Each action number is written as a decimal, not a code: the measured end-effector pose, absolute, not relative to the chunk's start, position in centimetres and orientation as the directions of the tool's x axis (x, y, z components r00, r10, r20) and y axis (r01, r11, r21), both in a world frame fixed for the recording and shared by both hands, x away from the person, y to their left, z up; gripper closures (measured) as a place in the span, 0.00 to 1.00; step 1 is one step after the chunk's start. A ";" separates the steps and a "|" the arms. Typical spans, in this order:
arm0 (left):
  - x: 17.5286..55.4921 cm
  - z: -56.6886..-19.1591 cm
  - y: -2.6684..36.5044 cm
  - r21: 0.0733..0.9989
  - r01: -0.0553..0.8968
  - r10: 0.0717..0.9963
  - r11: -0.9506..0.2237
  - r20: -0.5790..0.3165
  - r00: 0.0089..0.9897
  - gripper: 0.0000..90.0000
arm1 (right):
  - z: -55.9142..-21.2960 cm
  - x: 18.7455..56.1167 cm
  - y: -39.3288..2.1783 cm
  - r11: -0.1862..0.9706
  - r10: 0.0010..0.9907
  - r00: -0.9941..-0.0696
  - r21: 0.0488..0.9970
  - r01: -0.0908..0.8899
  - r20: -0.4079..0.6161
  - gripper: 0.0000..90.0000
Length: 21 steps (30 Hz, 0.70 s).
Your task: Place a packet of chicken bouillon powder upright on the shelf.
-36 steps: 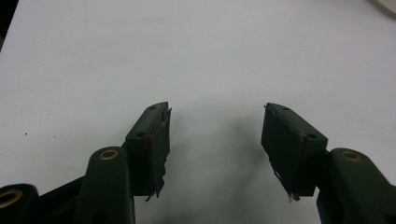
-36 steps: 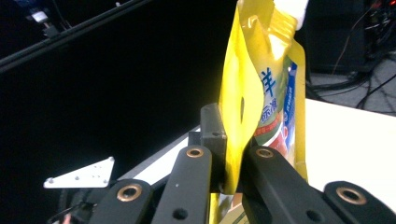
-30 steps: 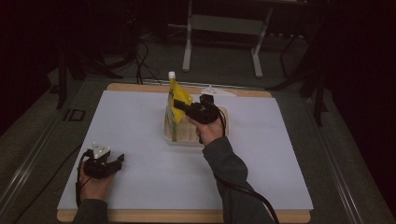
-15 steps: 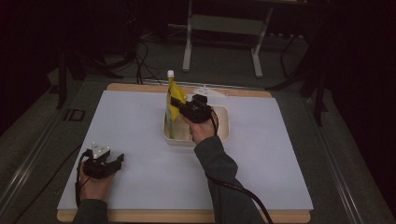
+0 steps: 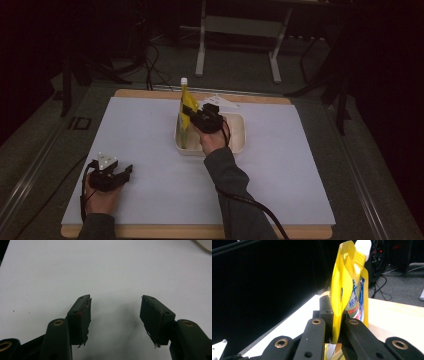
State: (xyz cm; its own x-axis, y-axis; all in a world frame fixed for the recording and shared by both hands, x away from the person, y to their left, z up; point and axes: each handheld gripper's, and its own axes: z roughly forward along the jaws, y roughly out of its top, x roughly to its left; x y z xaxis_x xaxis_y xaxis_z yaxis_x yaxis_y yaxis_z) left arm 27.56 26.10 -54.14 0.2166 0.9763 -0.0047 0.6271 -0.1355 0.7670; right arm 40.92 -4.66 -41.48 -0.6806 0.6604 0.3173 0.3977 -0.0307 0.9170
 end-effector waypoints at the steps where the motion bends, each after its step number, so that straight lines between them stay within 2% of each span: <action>1: 27.6 -54.2 26.1 0.767 0.627 0.976 -0.135 -0.004 0.216 0.46 | -41.7 40.9 -4.6 -0.033 0.663 -0.676 0.915 0.402 0.321 1.00; 9: 27.6 -54.2 26.0 0.766 0.628 0.977 -0.138 -0.001 0.215 0.46 | -42.3 41.0 -4.6 -0.034 0.661 -0.666 0.901 0.432 0.345 1.00; 21: 27.6 -54.2 26.0 0.765 0.629 0.976 -0.139 0.000 0.216 0.46 | -43.1 40.9 -3.7 0.022 0.681 -0.661 0.894 0.448 0.315 1.00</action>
